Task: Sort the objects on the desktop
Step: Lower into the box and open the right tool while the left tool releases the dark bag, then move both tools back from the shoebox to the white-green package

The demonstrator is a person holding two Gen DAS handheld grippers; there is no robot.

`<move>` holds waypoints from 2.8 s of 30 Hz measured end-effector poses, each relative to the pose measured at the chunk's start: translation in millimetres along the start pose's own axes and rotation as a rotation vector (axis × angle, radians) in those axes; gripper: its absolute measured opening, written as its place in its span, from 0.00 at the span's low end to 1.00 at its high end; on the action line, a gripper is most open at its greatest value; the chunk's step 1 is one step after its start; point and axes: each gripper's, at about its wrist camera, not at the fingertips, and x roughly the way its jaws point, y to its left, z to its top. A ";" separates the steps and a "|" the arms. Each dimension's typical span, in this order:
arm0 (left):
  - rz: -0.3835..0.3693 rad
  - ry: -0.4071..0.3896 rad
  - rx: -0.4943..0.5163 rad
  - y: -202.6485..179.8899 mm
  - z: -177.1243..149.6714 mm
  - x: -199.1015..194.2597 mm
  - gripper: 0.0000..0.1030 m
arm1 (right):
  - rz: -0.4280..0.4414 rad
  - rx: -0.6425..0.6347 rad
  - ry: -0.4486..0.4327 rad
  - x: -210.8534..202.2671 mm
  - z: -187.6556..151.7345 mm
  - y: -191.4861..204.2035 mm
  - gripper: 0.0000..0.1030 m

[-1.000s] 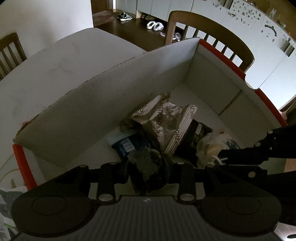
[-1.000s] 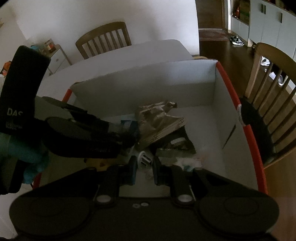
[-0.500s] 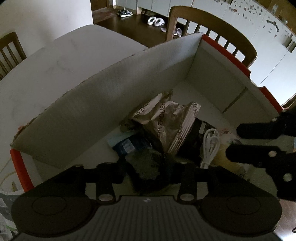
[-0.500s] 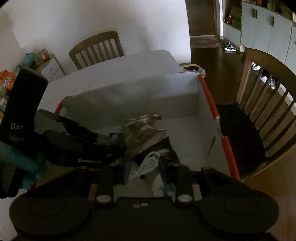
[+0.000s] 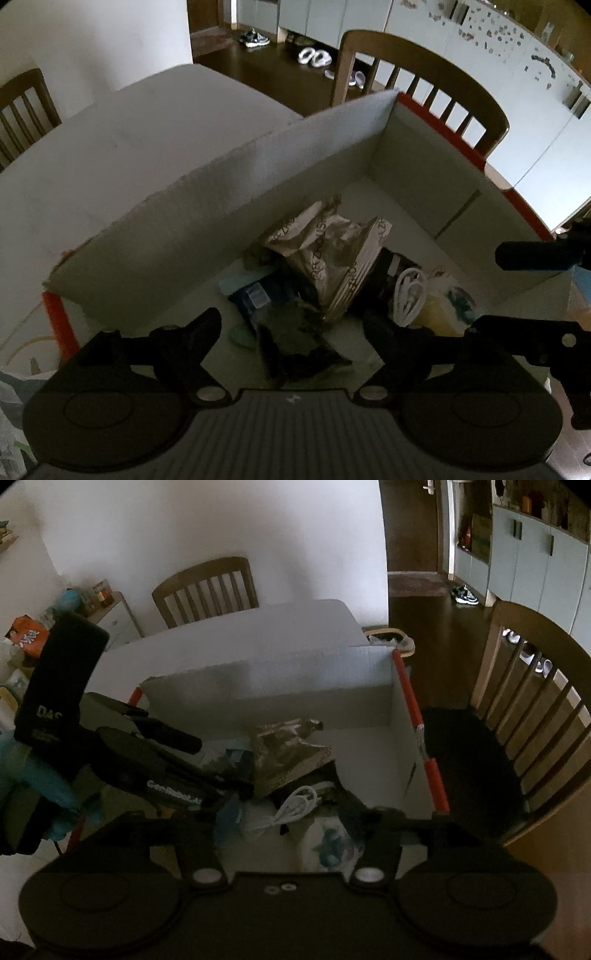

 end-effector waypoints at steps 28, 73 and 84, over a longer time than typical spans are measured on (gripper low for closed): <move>0.026 -0.141 -0.038 -14.2 -36.9 -76.7 0.97 | 0.065 -0.075 -0.132 -69.9 -15.8 24.3 0.88; 0.080 -0.336 -0.216 111.1 -164.6 -175.5 0.97 | 0.098 -0.062 -0.219 -69.9 -14.2 188.7 0.92; 0.131 -0.366 -0.298 178.8 -197.1 -174.6 0.97 | 0.086 -0.057 -0.174 -24.4 -10.2 231.8 0.92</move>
